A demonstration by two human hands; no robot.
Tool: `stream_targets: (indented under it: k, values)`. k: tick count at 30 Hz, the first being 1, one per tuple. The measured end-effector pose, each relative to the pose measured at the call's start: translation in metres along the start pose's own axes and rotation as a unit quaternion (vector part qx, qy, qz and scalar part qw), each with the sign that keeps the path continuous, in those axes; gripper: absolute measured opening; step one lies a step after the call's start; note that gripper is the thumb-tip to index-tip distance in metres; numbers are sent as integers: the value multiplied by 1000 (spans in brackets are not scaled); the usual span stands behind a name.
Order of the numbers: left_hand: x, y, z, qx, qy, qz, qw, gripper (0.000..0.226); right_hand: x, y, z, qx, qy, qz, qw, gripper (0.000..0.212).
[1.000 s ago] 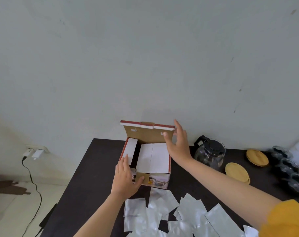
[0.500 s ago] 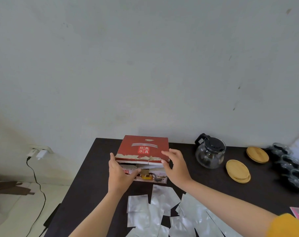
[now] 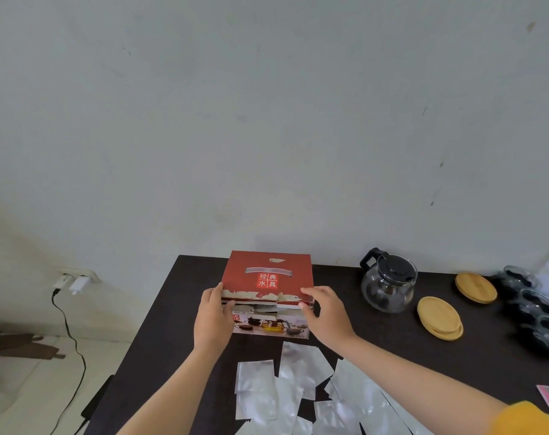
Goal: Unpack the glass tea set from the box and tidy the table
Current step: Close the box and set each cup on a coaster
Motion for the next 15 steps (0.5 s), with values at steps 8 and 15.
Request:
stream_targets:
  k: [8, 15]
  values:
    - [9, -1, 10, 12, -34, 12, 999, 45, 6, 2, -1, 25, 2, -5, 1000, 35]
    - [14, 5, 11, 74, -195, 28, 978, 61, 15, 10, -5, 36, 19, 40, 998, 48]
Point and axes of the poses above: each hand's wrist, its own y-axis away from the middle knuckle, its own x-axis out of the palm, z = x × y, the point moved 3 cm from there along -y, towards the middle knuckle, and after that the axes turned 5 degrees about -y, right-handed, at the moved point
